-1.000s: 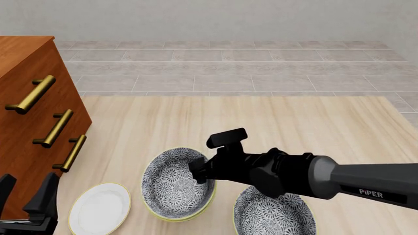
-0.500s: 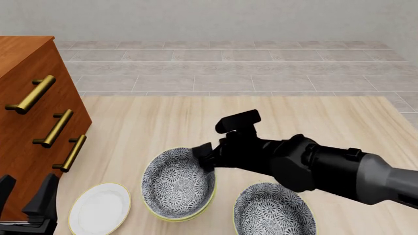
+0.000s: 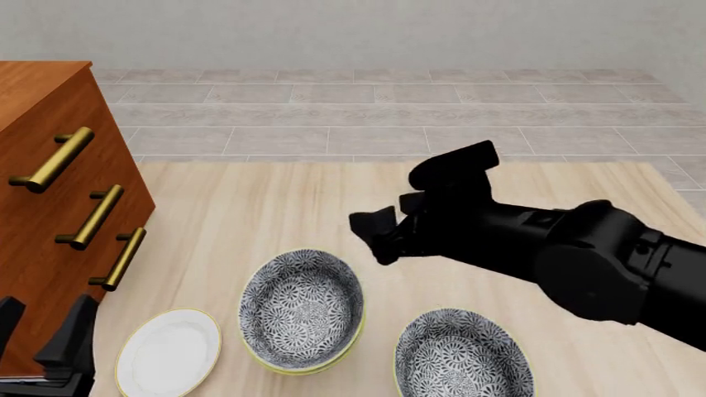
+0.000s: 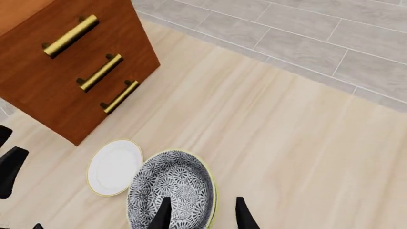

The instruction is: Stack the bowl at the front on the bowl in the middle.

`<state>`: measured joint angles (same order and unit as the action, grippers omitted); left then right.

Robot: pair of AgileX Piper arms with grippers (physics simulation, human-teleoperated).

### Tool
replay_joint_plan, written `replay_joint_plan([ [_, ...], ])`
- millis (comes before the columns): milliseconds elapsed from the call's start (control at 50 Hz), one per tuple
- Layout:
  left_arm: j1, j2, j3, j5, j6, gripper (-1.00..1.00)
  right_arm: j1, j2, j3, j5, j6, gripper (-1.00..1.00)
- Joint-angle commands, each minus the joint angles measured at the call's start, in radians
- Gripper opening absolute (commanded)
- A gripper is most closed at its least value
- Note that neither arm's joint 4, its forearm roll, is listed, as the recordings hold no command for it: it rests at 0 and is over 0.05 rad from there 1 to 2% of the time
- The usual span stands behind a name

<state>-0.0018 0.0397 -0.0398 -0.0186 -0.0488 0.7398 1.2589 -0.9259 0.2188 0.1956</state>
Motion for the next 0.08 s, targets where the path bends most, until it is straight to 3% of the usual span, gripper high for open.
replay_joint_plan([
  [20, -0.003, -0.004, 0.001, 0.003, 0.001, 1.0, -0.022, -0.117, -0.017, 0.061, -0.027, 1.0],
  [80, -0.001, -0.011, -0.001, 0.01, 0.001, 1.0, -0.036, -0.171, -0.037, 0.092, -0.026, 1.0],
])
